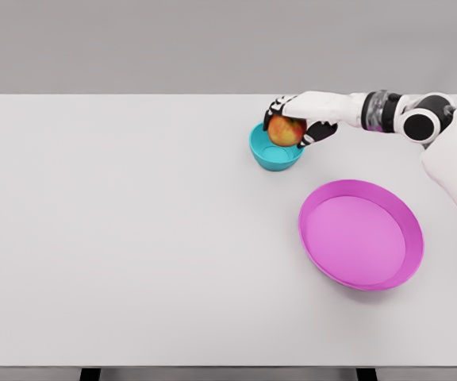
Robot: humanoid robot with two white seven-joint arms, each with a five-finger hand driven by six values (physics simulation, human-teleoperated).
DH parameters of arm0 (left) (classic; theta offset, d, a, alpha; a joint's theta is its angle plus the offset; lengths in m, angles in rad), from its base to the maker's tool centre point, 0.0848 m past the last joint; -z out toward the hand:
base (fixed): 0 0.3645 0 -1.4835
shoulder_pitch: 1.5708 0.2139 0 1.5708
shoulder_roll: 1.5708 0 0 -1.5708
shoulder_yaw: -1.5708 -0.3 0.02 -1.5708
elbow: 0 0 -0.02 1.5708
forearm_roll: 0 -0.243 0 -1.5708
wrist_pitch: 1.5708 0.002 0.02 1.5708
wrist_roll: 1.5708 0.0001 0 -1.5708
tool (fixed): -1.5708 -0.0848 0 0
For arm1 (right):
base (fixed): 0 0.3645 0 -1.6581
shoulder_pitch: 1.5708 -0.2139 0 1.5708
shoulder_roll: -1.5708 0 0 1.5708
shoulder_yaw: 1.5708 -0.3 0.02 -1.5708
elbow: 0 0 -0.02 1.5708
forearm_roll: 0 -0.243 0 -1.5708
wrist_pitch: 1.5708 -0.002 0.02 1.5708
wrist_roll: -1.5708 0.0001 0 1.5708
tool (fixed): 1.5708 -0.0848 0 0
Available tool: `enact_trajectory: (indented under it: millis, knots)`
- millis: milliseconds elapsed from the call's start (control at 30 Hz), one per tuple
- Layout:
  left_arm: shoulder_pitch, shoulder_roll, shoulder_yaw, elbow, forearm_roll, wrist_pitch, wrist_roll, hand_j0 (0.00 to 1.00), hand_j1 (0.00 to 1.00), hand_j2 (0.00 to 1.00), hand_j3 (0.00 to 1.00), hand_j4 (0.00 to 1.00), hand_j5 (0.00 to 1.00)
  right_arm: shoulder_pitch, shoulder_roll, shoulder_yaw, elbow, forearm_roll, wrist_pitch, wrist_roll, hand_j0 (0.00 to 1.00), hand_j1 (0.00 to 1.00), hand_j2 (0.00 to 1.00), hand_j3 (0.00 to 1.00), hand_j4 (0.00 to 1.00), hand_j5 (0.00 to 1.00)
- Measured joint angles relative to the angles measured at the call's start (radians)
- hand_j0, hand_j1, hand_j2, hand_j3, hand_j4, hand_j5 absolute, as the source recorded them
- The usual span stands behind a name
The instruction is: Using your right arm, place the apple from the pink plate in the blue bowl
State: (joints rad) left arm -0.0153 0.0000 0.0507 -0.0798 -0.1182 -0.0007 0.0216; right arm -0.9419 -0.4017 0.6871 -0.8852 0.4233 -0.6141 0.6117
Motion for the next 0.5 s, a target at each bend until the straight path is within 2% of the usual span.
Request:
enact_trajectory:
  millis: [100, 133, 167, 500]
  knots:
    - [0.0, 0.0, 0.0, 0.0, 0.0, 0.0, 0.0, 1.0, 1.0, 1.0, 1.0, 1.0, 1.0, -0.006, 0.014, 0.011, 0.013, 0.002, 0.0, 0.0, 0.37, 0.37, 0.37, 0.37, 0.37, 0.37]
    - [0.0, 0.0, 0.0, 0.0, 0.0, 0.0, 0.0, 1.0, 1.0, 1.0, 1.0, 1.0, 1.0, -0.008, 0.017, 0.013, 0.016, 0.002, 0.0, 0.0, 0.55, 0.55, 0.55, 0.55, 0.55, 0.55]
    - [0.0, 0.0, 0.0, 0.0, 0.0, 0.0, 0.0, 1.0, 1.0, 1.0, 1.0, 1.0, 1.0, -0.009, 0.019, 0.015, 0.018, 0.002, 0.0, 0.0, 1.0, 1.0, 1.0, 1.0, 1.0, 1.0]
    - [0.0, 0.0, 0.0, 0.0, 0.0, 0.0, 0.0, 1.0, 1.0, 1.0, 1.0, 1.0, 1.0, -0.023, 0.016, 0.015, 0.006, 0.0, 0.001, 0.0, 1.0, 1.0, 1.0, 1.0, 1.0, 1.0]
